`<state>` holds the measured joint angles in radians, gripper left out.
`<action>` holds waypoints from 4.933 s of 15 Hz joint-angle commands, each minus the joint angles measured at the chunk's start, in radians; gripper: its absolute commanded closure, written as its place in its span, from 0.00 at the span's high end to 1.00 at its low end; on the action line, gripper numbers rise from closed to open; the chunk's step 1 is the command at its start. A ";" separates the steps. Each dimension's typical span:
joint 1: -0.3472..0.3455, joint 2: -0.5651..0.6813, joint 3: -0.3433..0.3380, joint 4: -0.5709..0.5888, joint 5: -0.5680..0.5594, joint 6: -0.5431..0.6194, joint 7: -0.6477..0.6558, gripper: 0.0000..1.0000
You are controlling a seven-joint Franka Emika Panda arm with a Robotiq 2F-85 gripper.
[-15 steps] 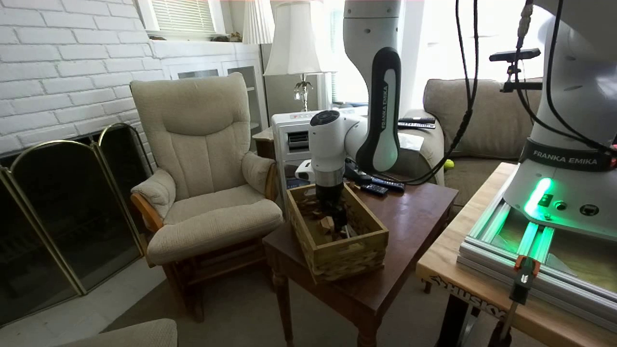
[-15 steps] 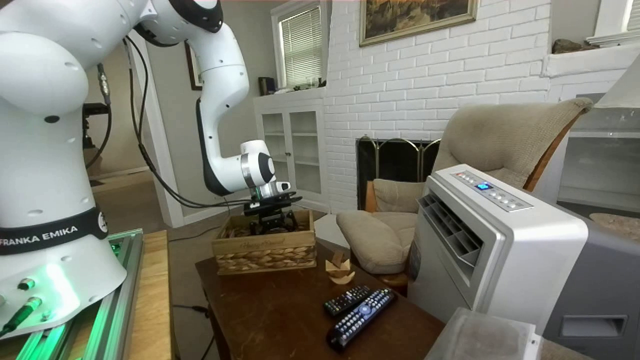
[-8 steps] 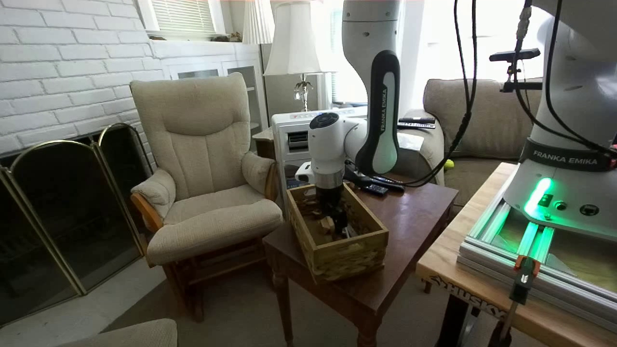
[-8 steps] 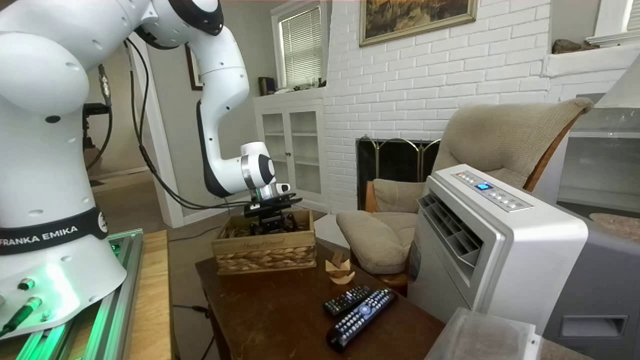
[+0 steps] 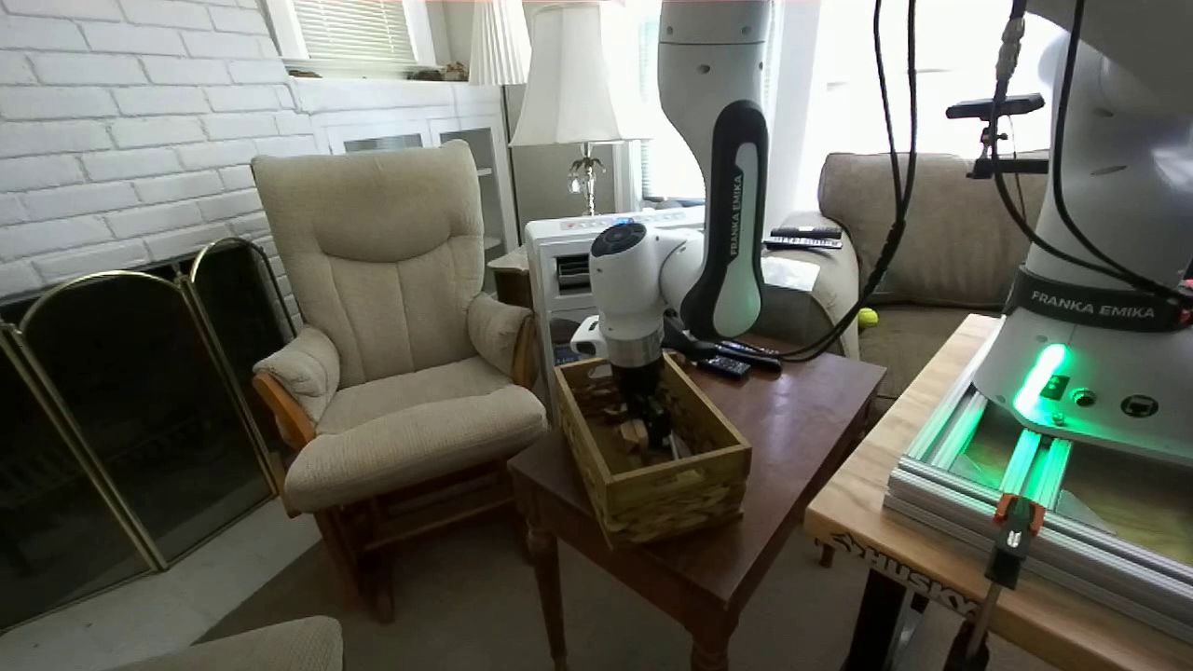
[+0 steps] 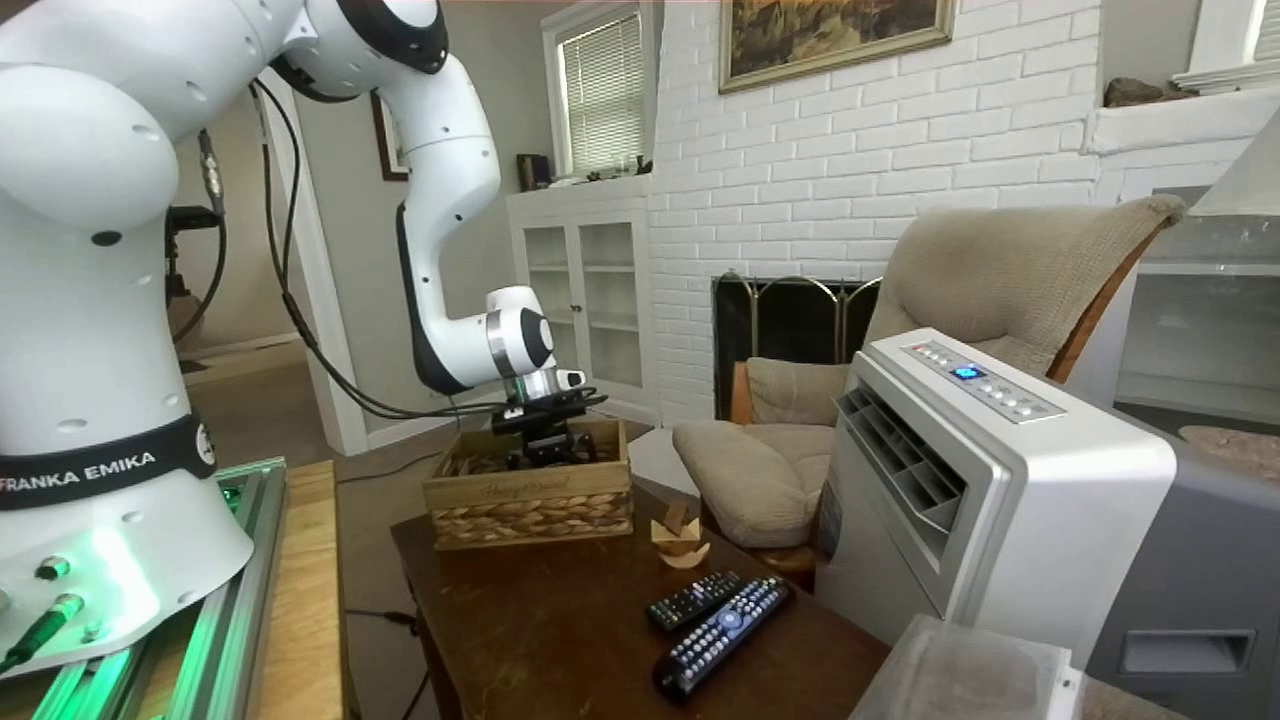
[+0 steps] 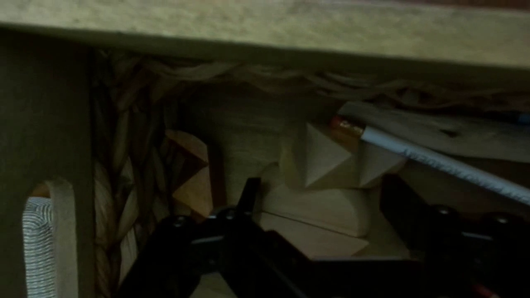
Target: Remove on object from the basket and put it on top of the tower of objects
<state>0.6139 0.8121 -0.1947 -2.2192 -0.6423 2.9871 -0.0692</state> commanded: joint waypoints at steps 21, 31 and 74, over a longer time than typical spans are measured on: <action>-0.064 -0.266 0.055 -0.147 -0.018 -0.052 0.013 0.01; -0.160 -0.386 0.172 -0.206 0.098 -0.171 -0.012 0.57; -0.460 -0.754 0.346 -0.225 0.655 -0.532 0.044 1.00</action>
<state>0.1549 0.0585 0.1503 -2.4451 0.0121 2.4574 -0.0255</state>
